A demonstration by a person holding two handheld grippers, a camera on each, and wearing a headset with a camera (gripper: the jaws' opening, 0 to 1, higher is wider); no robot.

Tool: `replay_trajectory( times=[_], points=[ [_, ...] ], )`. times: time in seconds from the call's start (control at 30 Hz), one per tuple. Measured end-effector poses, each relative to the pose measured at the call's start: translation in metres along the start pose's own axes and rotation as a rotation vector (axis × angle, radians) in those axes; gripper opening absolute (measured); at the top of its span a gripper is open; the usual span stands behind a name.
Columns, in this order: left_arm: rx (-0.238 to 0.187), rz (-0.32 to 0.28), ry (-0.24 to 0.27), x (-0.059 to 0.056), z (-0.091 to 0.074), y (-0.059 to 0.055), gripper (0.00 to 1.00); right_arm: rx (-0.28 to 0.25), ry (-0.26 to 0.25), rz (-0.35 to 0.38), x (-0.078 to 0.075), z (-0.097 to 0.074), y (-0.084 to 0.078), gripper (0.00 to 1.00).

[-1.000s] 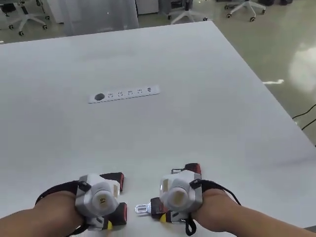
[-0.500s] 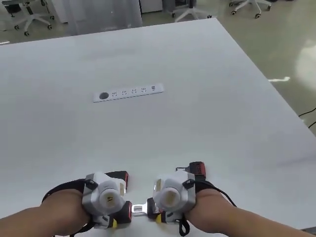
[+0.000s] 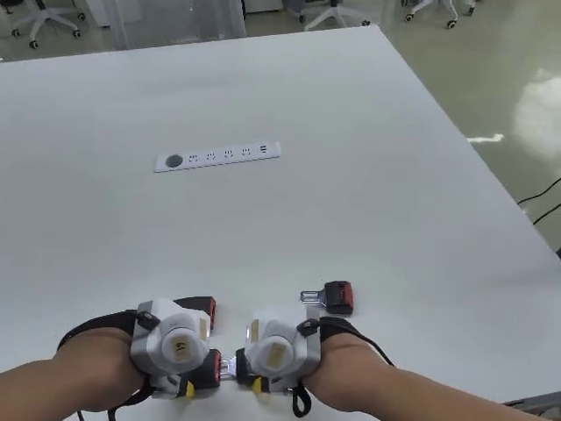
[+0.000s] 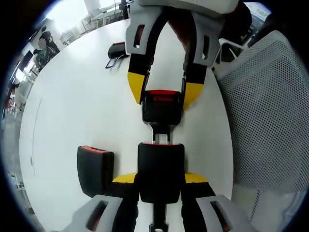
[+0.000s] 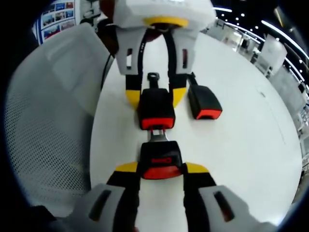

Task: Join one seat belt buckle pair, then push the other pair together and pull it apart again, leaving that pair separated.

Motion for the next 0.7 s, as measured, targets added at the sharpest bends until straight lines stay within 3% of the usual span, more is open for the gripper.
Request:
replay_trajectory(
  times=[0.4, 0.7],
  points=[
    [-0.024, -0.013, 0.003, -0.001, -0.0004, -0.0016, 0.34, -0.009, -0.01, 0.035, 0.0016, -0.0011, -0.0001, 0.32],
    [-0.01, -0.008, 0.001, -0.0006, -0.0008, -0.0007, 0.33, -0.013, -0.014, 0.026, 0.0014, -0.0004, 0.0019, 0.31]
  ],
)
Point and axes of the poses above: the centre of the closed fingertips' face, and the gripper's own axes: z roughly forward along the fingers, x roughly to its left, y roughly out of its top, the point moved 10 cm from there along -z, roughly backward along the fingers, and after that the axes turned 3 degrees about -x, right-handed, at the moved point
